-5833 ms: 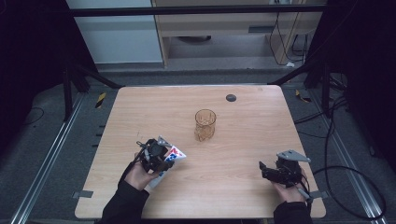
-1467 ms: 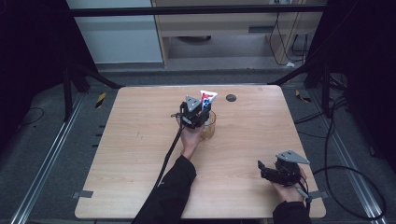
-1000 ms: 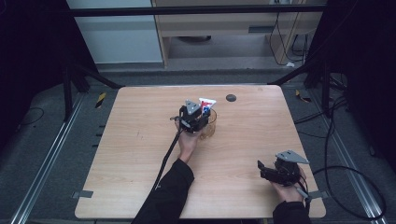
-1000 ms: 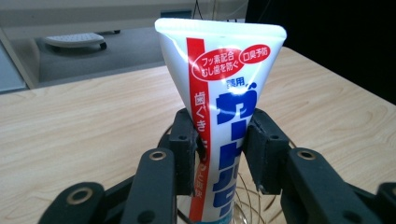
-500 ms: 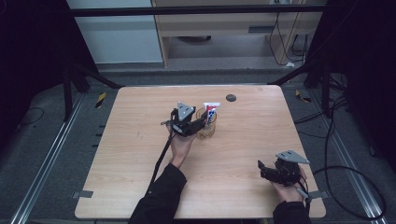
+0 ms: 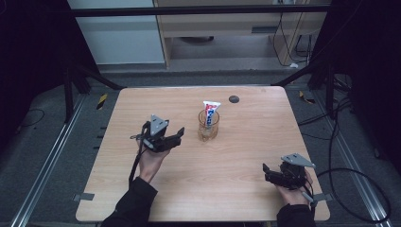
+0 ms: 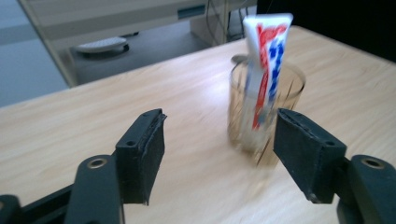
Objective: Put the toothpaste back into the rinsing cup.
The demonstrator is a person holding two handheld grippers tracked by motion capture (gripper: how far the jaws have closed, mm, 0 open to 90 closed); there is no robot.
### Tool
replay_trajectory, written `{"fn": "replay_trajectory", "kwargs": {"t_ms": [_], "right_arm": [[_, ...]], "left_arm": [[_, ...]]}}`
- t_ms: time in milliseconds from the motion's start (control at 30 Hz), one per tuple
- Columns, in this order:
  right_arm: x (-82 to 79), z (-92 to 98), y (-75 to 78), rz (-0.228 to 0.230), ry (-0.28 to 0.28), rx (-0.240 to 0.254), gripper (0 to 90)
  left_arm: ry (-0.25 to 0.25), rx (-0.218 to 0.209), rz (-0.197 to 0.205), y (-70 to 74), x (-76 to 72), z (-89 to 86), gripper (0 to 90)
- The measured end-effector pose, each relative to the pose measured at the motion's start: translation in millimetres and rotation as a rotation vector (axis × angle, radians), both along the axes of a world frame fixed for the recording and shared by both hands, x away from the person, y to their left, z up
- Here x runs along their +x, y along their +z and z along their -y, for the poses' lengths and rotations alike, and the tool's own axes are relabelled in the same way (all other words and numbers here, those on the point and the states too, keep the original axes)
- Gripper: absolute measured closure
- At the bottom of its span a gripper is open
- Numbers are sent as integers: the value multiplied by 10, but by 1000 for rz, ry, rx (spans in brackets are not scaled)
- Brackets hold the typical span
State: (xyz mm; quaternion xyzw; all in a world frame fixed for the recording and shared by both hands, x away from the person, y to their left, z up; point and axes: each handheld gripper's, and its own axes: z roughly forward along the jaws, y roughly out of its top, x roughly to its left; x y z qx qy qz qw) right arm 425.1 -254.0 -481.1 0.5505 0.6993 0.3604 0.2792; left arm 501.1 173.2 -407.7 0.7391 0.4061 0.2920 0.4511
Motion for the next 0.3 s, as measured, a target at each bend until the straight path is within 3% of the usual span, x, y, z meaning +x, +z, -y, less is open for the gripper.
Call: {"fn": "replay_trajectory", "kwargs": {"t_ms": [133,300], "right_arm": [[-7,5,-8,-1,-7,2,140],[-18,-2,-24,-18,-5,2,127]], "left_arm": [[11,28,-41,-101,-154,-257,304],[66,83,-68,-271,-353,-508,284]]}}
